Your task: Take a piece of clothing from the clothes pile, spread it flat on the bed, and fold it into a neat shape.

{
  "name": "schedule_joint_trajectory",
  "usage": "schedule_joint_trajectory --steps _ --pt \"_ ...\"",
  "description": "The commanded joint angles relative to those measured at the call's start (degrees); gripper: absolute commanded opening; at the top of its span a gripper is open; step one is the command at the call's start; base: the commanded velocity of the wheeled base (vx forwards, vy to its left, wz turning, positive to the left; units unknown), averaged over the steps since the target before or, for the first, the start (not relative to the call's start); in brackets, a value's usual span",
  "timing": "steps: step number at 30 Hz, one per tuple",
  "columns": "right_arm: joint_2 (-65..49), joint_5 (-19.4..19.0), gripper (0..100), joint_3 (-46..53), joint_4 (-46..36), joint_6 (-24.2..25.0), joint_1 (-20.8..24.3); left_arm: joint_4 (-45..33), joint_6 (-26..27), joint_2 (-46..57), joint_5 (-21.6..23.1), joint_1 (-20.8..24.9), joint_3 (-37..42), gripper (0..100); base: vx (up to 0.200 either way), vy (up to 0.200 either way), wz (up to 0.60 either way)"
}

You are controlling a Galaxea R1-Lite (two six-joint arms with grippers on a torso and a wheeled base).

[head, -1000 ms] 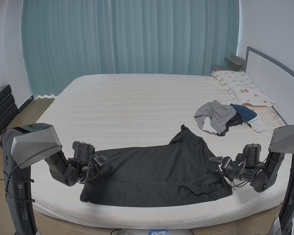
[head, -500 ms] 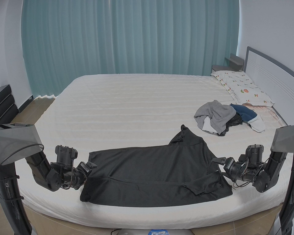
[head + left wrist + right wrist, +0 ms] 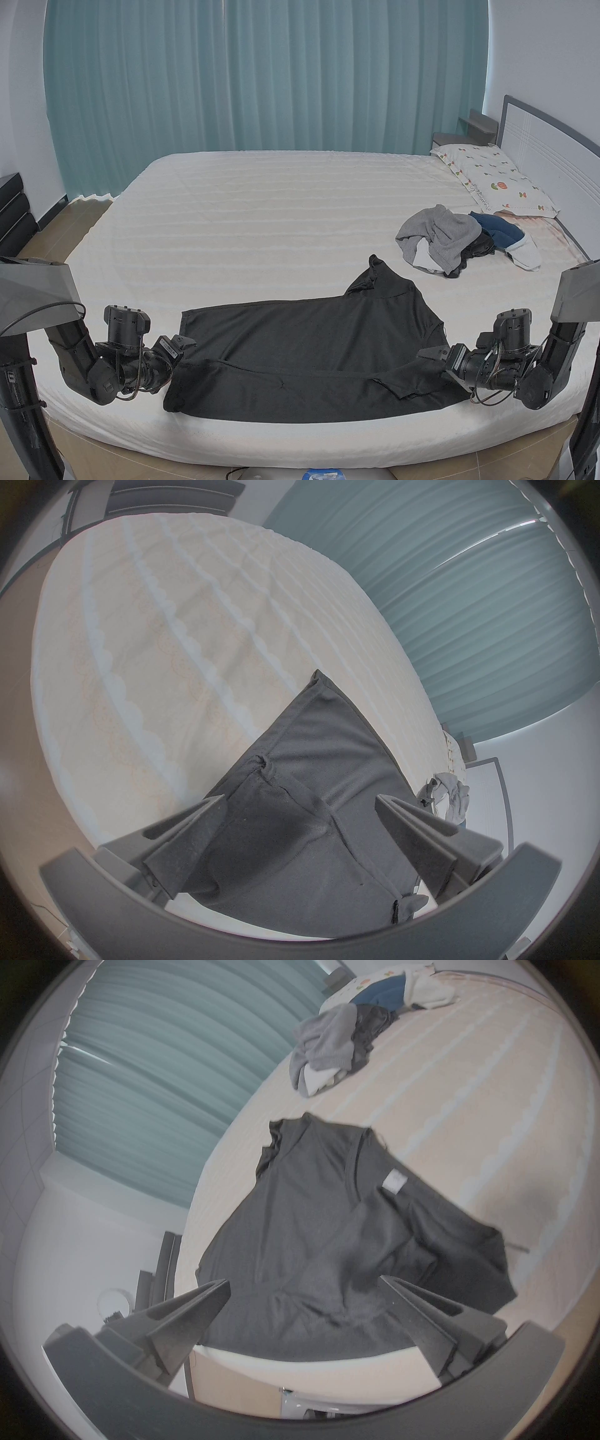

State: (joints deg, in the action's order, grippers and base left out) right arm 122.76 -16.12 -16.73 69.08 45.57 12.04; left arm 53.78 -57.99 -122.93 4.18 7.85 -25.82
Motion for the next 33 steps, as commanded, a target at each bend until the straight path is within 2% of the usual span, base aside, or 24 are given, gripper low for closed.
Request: schedule_joint_trajectory --steps 1,9,29,30,33 --pt "1.08 -0.14 100 0.73 0.00 0.05 1.32 0.18 -0.02 -0.20 -0.05 -0.03 0.42 100 0.000 0.000 0.00" --pt "3.28 0.30 100 1.61 -0.09 -0.04 3.86 0.18 -0.02 -0.20 0.04 -0.03 0.42 100 0.000 0.000 0.00" --pt "7.67 1.09 100 -1.73 0.17 -0.04 4.92 0.18 -0.02 -0.29 -0.05 0.06 0.33 100 0.000 0.000 0.00" --pt "8.90 5.04 100 -2.00 0.70 -0.13 6.24 0.18 -0.02 -0.29 0.04 0.06 0.33 100 0.000 0.000 0.00" --pt "9.96 7.68 100 -2.87 0.79 -0.04 7.47 0.18 -0.02 -0.29 0.04 -0.03 0.33 100 0.000 0.000 0.00"
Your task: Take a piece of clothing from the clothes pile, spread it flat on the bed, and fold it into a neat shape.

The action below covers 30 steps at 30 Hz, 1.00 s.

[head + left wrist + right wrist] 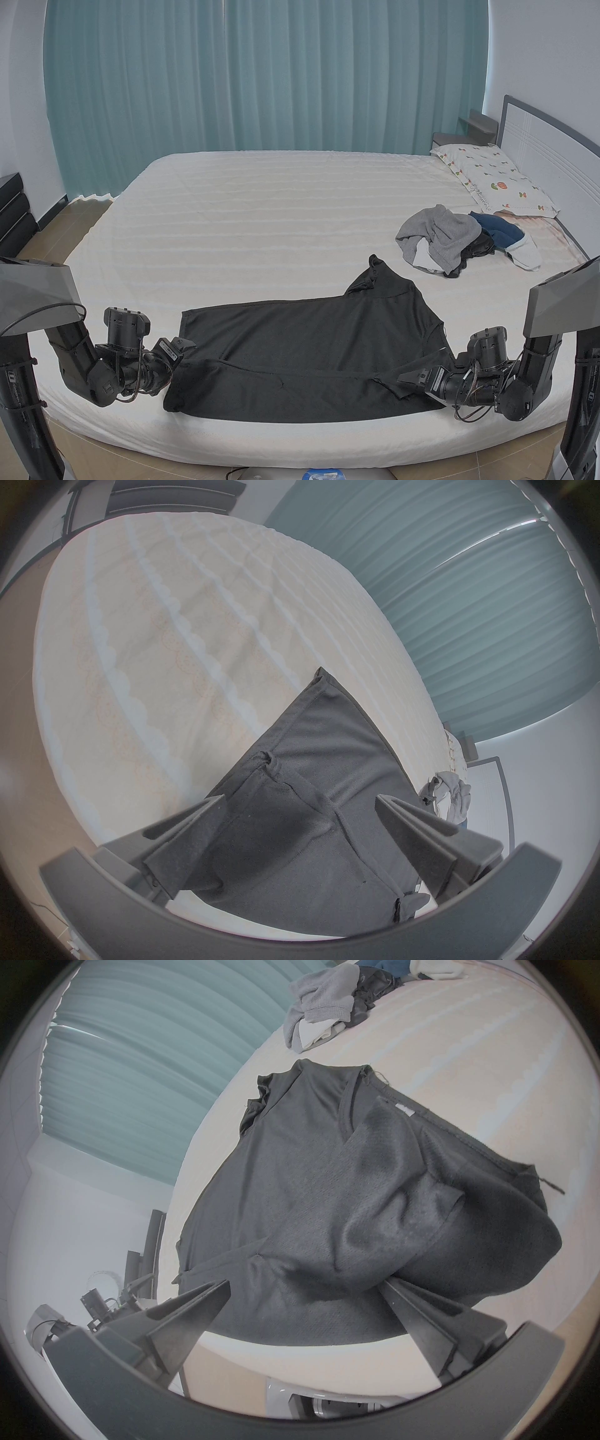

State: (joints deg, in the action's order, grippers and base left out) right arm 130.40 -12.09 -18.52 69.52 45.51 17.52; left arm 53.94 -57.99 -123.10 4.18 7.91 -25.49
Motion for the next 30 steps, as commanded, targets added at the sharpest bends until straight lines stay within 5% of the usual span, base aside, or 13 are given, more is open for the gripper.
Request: schedule_joint_trajectory --steps 1,11,12,30 --pt "2.31 3.66 100 -1.17 0.35 0.02 1.99 0.02 -0.02 -0.12 0.04 -0.09 0.00 100 0.000 0.000 0.00" --pt "2.40 5.06 100 -2.14 0.00 1.25 2.17 0.02 -0.02 -0.12 -0.05 -0.09 0.00 100 0.000 0.000 0.00" --pt "2.40 5.15 0 -2.14 0.00 1.25 2.17 0.02 -0.02 -0.12 -0.05 0.00 0.00 100 0.000 0.000 0.00" --pt "-3.84 7.08 0 0.85 -0.35 1.51 4.28 0.02 0.07 -0.12 -0.05 0.00 0.00 100 0.000 0.000 0.00"
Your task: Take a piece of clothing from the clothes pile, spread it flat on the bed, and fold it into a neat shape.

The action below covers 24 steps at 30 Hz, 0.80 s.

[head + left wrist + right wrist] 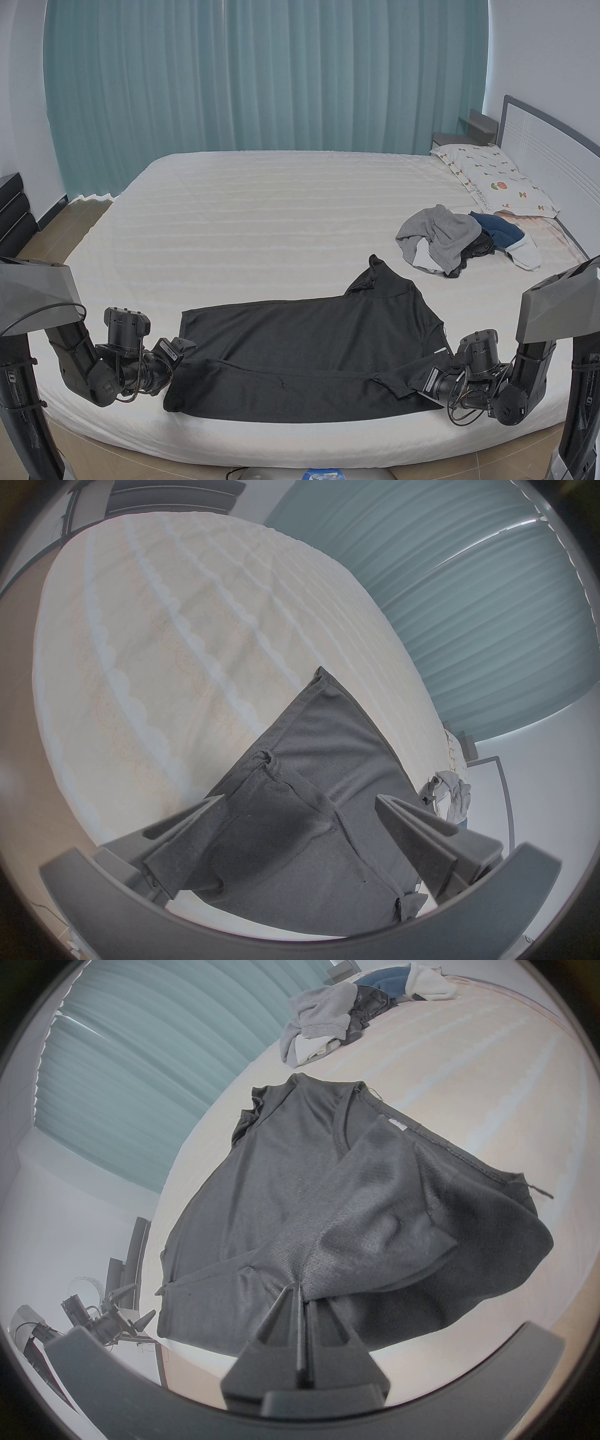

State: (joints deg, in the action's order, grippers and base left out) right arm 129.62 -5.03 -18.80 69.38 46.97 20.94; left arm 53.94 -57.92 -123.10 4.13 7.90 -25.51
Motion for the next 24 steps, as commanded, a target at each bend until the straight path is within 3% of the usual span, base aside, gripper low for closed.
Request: schedule_joint_trajectory --steps 1,11,12,24 --pt "-3.32 0.02 0 1.31 -0.21 -0.04 0.94 0.02 0.00 -0.21 0.00 0.01 0.03 100 0.000 0.000 0.00" --pt "-4.20 0.11 0 1.84 -3.11 -0.12 2.08 0.02 0.00 -0.21 0.00 0.01 0.03 100 0.000 0.000 0.00" --pt "-4.99 0.11 100 1.84 -4.60 -0.12 2.44 0.02 0.00 -0.21 0.00 0.01 0.03 100 0.000 0.000 0.00" --pt "-7.37 0.02 100 2.63 -4.95 -1.97 1.12 0.02 0.00 -0.21 0.00 0.01 0.03 100 0.000 0.000 0.00"
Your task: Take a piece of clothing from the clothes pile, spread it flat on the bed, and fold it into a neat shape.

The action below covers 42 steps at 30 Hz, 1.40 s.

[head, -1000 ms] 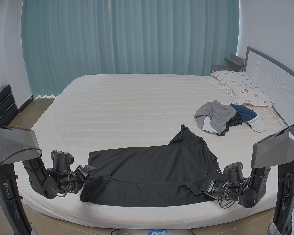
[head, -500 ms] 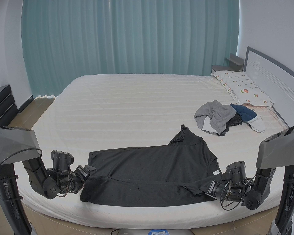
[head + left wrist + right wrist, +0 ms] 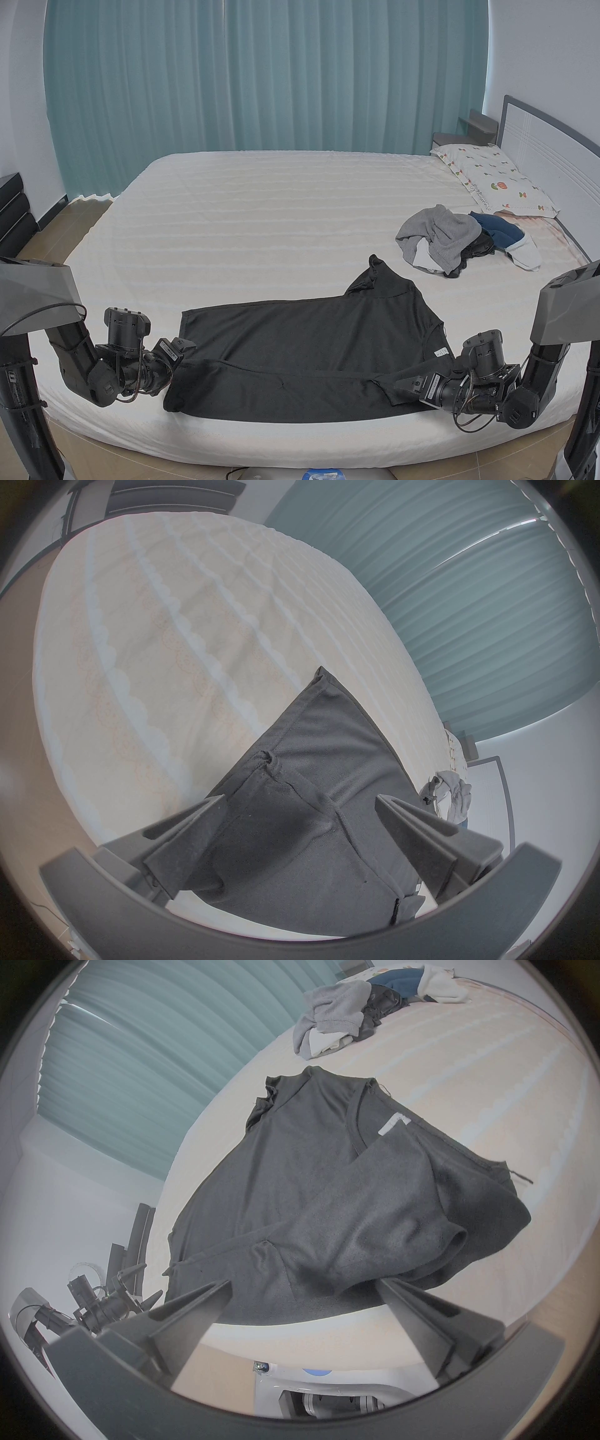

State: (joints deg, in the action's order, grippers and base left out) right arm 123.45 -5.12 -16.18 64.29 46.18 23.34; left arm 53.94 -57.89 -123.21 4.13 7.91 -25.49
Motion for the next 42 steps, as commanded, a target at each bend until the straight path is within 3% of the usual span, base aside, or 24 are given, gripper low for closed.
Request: schedule_joint_trajectory --steps 1,11,20,32,33,42 --pt "-1.73 0.02 100 0.09 0.13 -1.88 -2.16 0.02 -0.03 -0.10 0.00 -0.09 -0.09 100 0.000 0.000 0.00" --pt "-6.65 -1.65 100 -0.17 -3.03 -8.82 -9.63 0.11 -0.03 -0.10 0.00 0.00 -0.09 100 0.000 0.000 0.00" --pt "-1.02 -3.93 100 -0.96 -3.03 -9.97 -11.74 0.02 0.06 -0.10 0.00 0.00 -0.09 100 0.000 0.000 0.00" --pt "2.58 -4.28 100 -2.46 -3.03 -11.20 -13.76 0.11 0.06 -0.10 0.00 0.00 -0.09 100 0.000 0.000 0.00" --pt "2.76 -4.28 0 -2.37 -3.12 -11.37 -13.76 0.11 0.06 -0.10 0.00 0.00 -0.09 100 0.000 0.000 0.00" --pt "2.32 -3.93 0 -1.49 -3.82 -12.78 -13.94 0.11 0.06 -0.10 0.00 0.00 -0.09 100 0.000 0.000 0.00"
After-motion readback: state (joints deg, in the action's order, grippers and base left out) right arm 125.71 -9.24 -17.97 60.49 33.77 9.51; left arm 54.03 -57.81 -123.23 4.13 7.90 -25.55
